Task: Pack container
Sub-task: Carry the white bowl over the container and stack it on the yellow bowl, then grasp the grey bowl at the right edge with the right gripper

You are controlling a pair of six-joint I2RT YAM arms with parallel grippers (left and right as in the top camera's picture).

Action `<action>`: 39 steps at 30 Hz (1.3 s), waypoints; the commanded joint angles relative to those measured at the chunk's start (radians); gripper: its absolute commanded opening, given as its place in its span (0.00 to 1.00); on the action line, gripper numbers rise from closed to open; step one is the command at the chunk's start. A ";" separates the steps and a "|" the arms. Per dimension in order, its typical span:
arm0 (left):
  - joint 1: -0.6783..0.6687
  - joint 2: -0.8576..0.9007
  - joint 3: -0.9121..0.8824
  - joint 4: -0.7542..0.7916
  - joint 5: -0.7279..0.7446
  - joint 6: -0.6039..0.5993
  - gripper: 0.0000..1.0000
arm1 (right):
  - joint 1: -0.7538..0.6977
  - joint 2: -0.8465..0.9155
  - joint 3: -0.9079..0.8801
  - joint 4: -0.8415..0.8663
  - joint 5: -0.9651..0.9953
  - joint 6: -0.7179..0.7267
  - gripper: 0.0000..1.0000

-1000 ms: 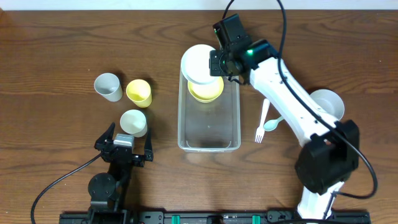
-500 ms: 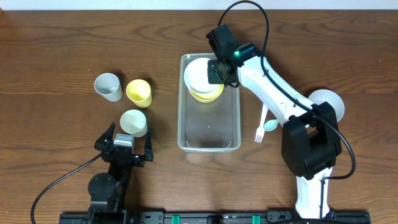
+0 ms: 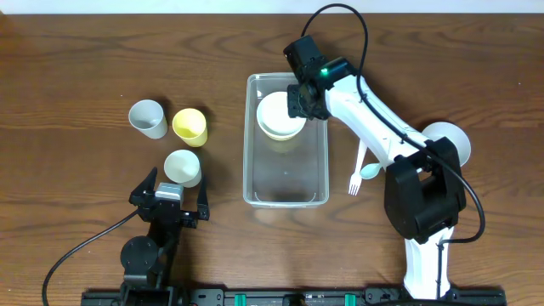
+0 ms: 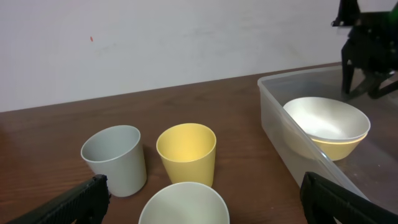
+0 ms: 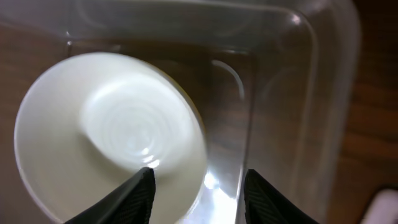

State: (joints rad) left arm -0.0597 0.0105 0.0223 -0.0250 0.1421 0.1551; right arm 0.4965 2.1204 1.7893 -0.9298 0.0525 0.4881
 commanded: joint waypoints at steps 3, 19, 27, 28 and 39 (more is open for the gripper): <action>0.005 -0.005 -0.018 -0.034 0.007 0.005 0.98 | -0.035 -0.161 0.120 -0.111 0.004 -0.013 0.51; 0.005 -0.005 -0.018 -0.034 0.007 0.005 0.98 | -0.555 -0.435 0.126 -0.575 0.065 0.076 0.53; 0.005 -0.005 -0.018 -0.034 0.007 0.005 0.98 | -0.800 -0.437 -0.031 -0.594 0.064 0.118 0.52; 0.005 -0.005 -0.018 -0.034 0.007 0.005 0.98 | -0.820 -0.437 -0.072 -0.574 0.063 0.118 0.51; 0.005 -0.005 -0.018 -0.034 0.007 0.005 0.98 | -0.908 -0.436 -0.454 -0.247 -0.024 0.075 0.47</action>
State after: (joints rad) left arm -0.0597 0.0105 0.0223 -0.0250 0.1421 0.1551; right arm -0.4053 1.6947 1.3689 -1.2179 0.0593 0.5888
